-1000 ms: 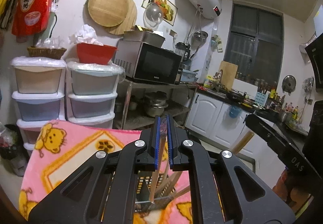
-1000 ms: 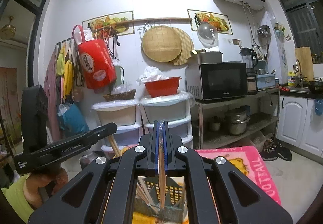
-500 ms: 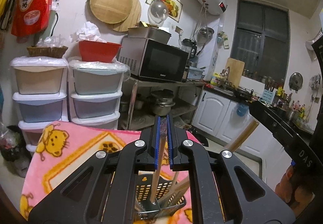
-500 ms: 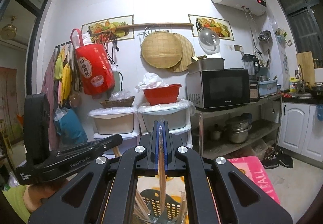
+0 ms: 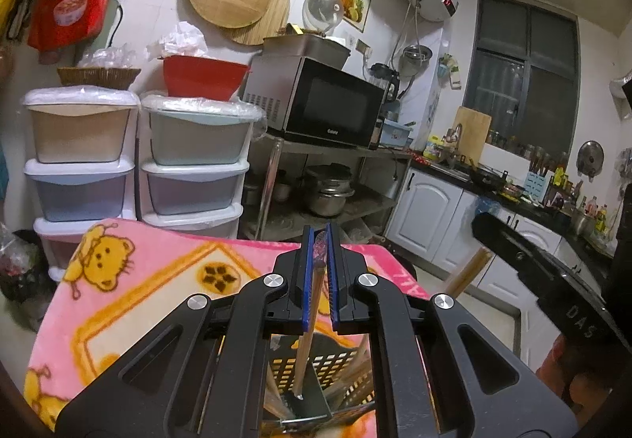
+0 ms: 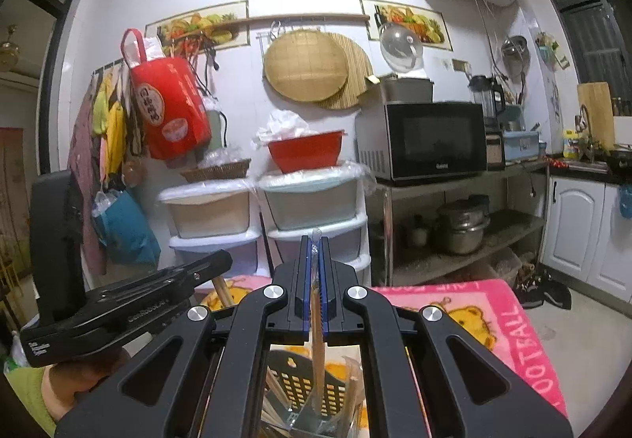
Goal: Organize utensils
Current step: 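Lower both held chopsticks upright into the holder slots, then open the left tool while the right tool opens, releasing chopsticks into the holder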
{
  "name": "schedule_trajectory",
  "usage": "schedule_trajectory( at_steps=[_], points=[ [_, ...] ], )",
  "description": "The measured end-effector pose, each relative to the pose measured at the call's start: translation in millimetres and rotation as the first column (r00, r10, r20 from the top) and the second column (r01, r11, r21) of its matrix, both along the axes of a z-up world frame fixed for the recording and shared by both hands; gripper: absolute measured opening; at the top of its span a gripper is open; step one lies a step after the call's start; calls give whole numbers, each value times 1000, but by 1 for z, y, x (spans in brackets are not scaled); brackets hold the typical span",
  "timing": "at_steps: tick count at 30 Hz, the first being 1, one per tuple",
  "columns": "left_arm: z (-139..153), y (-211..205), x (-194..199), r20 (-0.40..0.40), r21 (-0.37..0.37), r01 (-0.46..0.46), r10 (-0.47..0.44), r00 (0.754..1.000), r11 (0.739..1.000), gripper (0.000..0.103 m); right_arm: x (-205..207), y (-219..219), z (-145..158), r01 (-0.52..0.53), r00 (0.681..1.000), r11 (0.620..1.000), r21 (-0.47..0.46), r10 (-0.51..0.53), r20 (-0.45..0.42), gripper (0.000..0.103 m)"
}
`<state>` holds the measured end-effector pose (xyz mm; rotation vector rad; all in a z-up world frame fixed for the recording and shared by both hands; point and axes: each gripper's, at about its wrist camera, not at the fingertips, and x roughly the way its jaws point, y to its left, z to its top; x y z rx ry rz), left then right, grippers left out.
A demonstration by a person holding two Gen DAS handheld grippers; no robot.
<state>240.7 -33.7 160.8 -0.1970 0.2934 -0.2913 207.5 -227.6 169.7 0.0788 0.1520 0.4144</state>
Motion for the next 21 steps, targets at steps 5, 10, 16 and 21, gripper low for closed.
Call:
schedule_trajectory(
  at_steps=[5,10,16,21],
  points=[
    [-15,0,5,-23,0,1,-1,1000,1000,4,16,6,-21,10,998,1000,-21,-11,-58,4],
    [-27,1,7,-51,-5,4,-4,999,1000,4,23,9,-39,28,995,999,-38,-32,-99,4],
    [-35,3,4,-81,-7,11,-11,997,1000,8,23,9,-52,39,990,998,-43,-45,-130,17],
    [-38,6,-3,-85,-5,12,-13,996,1000,23,18,7,-56,42,989,998,-52,-49,-137,28]
  ],
)
